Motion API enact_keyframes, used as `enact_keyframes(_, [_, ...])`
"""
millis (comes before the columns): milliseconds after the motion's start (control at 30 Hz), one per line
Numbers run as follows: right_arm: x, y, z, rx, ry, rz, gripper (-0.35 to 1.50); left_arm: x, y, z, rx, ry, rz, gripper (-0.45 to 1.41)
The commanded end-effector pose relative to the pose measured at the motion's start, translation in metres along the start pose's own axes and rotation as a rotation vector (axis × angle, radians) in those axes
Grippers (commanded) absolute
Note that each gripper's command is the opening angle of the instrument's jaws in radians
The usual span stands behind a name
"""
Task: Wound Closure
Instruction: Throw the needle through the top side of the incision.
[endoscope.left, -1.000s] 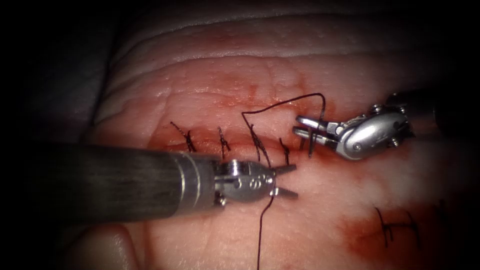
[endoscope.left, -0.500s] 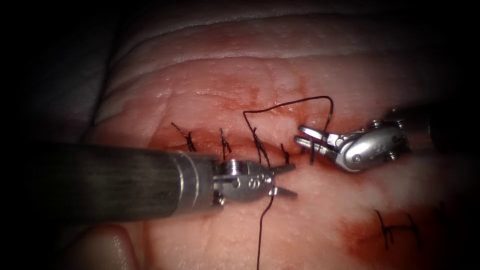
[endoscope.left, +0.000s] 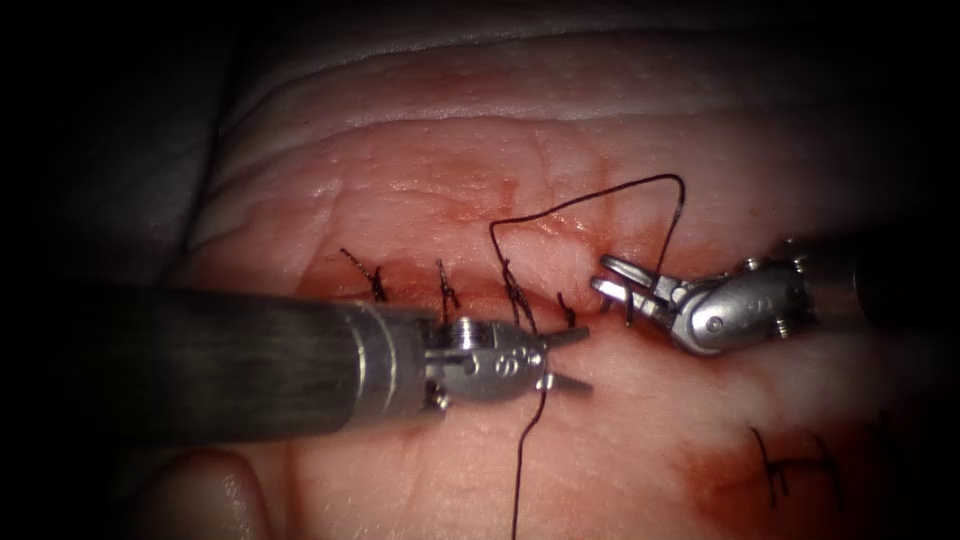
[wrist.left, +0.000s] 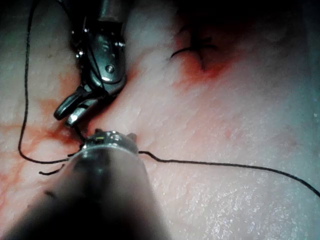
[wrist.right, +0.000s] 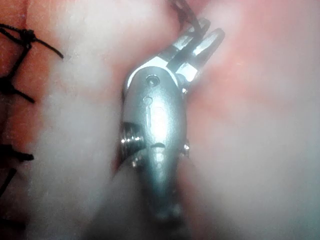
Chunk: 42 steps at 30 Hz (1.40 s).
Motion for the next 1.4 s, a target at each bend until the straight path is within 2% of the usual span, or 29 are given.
enact_keyframes(33, [-0.0007, -0.0009, 0.0005, 0.014, -0.01, 0.022, -0.35, 0.0, 0.0001, 0.0008, 0.0, 0.0, 0.001, 0.21])
enact_keyframes(533, [-0.0011, -0.0025, 0.0006, 0.135, -0.059, 0.074, -0.35, -0.0001, 0.0001, 0.0007, -0.001, 0.0, 0.001, 0.21])
enact_keyframes(867, [-0.0013, -0.0028, 0.0004, 0.17, -0.085, 0.127, -0.35, -0.0001, 0.0001, 0.0006, -0.001, 0.001, 0.002, 0.21])
enact_keyframes(1400, [-0.002, -0.0047, 0.0001, 0.236, -0.11, 0.118, -0.35, -0.0002, 0.0001, 0.0005, -0.002, 0.001, 0.003, 0.19])
